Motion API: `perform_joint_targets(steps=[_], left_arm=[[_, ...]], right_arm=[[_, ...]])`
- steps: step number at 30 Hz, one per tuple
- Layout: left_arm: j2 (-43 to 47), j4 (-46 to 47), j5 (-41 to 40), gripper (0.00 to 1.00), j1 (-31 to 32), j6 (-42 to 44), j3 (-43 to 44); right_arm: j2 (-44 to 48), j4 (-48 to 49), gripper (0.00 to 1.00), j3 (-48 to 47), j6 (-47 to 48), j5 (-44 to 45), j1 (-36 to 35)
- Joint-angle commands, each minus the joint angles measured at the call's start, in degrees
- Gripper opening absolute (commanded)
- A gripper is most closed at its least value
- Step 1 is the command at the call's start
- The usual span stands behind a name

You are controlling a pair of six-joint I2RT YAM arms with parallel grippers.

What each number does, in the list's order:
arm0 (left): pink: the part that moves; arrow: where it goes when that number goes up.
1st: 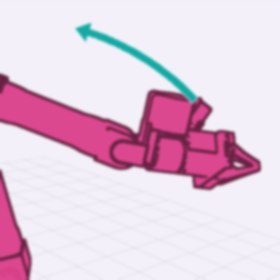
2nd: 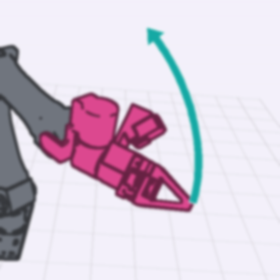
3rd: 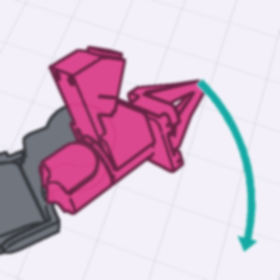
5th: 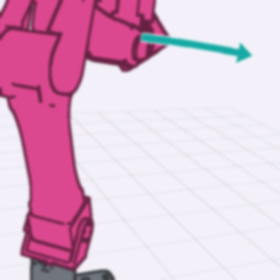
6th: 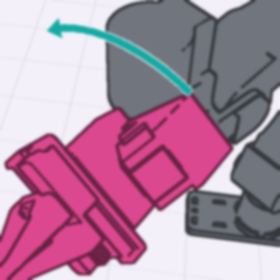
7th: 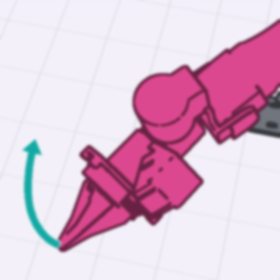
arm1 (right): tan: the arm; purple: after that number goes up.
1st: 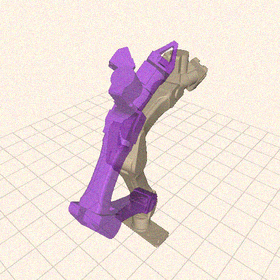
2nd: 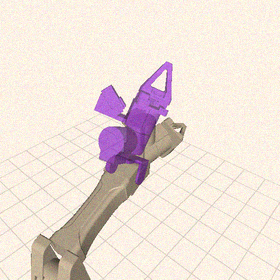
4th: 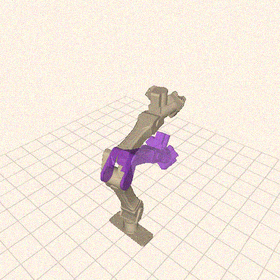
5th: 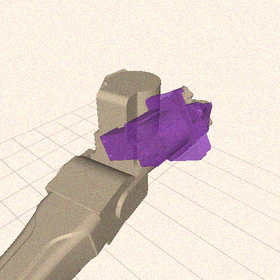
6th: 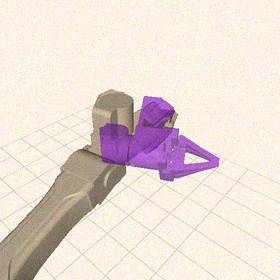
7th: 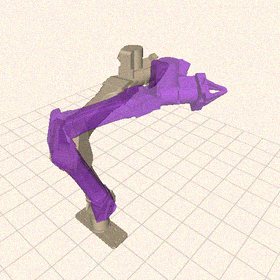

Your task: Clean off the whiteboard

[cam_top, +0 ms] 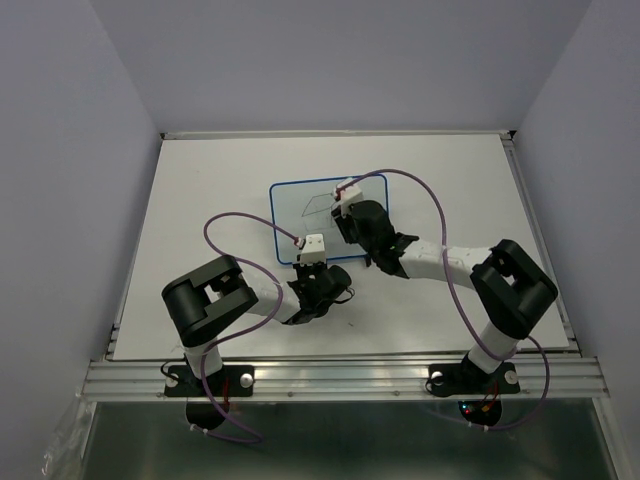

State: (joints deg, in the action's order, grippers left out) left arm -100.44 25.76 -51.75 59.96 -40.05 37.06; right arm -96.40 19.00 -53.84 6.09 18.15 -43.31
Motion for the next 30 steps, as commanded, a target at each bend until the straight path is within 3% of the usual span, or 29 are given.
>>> perform_joint_targets(steps=[1, 5, 13, 20, 24, 30], left_arm=[[-3.6, -2.0, 7.9, 0.0, -0.6, -1.4, -2.1], [-3.4, -1.9, 7.6, 0.0, -0.6, -1.6, -2.4], [-3.2, -1.9, 7.4, 0.0, -0.6, -1.5, -2.6], [-2.9, -1.8, 7.2, 0.0, -0.6, -1.5, -2.7], [-3.1, -1.8, 7.3, 0.0, -0.6, -1.5, -2.7], [-3.4, -1.7, 7.4, 0.0, -0.6, -1.3, -2.5]], right_arm=[[1.7, 7.2, 0.01, 0.2, 1.6, 7.9, 0.8], [2.7, 12.0, 0.01, 0.7, 2.7, 11.4, 2.0], [2.4, 11.6, 0.01, 1.0, 3.0, 10.6, 3.1], [3.3, 8.4, 0.01, 5.0, -1.9, 1.4, 3.1], [3.3, 8.4, 0.01, 6.6, -1.9, 2.2, 3.1], [5.6, 9.0, 0.01, 7.2, -0.9, -3.4, 3.1]])
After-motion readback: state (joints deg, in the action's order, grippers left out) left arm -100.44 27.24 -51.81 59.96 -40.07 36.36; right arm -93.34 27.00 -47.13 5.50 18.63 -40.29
